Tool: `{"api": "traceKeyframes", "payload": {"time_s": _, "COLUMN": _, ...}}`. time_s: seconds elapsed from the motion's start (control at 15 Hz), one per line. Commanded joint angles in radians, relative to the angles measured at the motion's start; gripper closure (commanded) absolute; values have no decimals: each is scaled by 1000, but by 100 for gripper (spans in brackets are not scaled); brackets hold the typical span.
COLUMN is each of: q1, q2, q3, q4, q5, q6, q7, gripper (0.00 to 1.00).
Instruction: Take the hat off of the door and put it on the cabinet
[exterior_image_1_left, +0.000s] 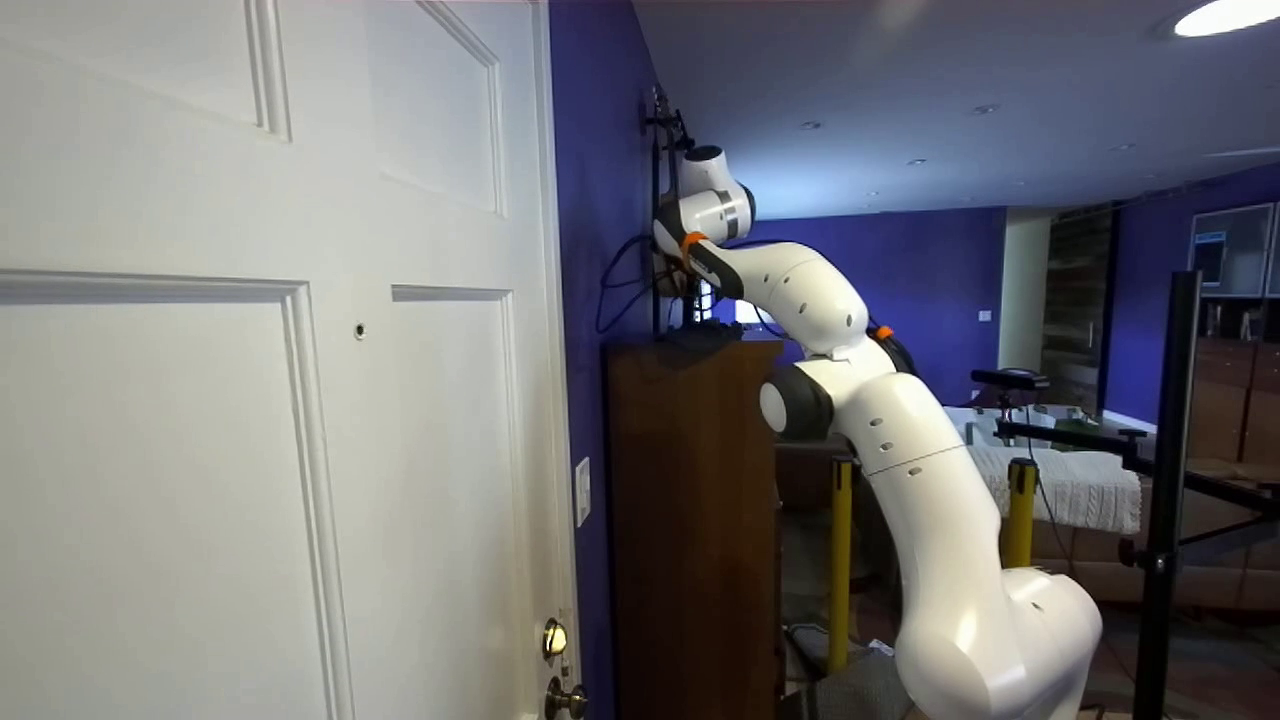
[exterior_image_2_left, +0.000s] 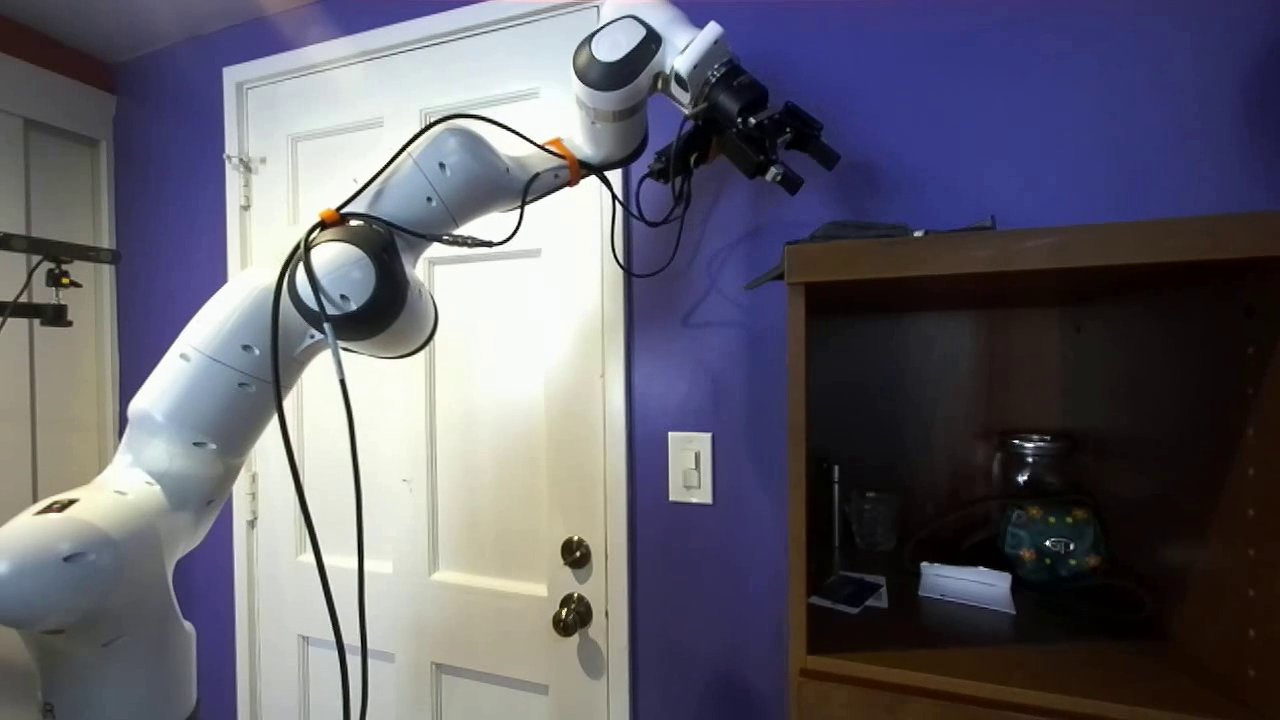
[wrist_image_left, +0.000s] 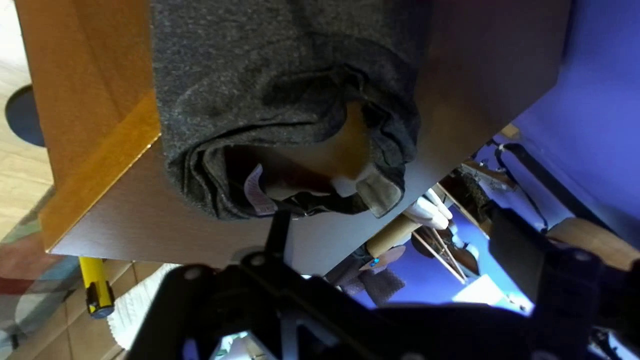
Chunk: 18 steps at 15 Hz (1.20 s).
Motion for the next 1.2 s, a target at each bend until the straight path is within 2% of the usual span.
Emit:
{"api": "traceKeyframes", "payload": {"time_s": 0.0, "q1": 44, "q2": -48, "q3": -9, "q4": -27, "q5": 5, "q6": -66, "q7": -155, "gripper": 0}}
{"api": "traceKeyframes", "payload": {"time_s": 0.53, "q1": 110, "q2": -62, "q3": -41, "q4": -14, "q5": -13, "q6": -88, "q7": -311, "gripper": 0}}
{"api": "traceKeyframes", "payload": {"time_s": 1.13, "q1": 122, "q2": -52, "q3": -58, "q4": -7, "q5": -7, "q6": -62, "q7": -297, "gripper": 0}}
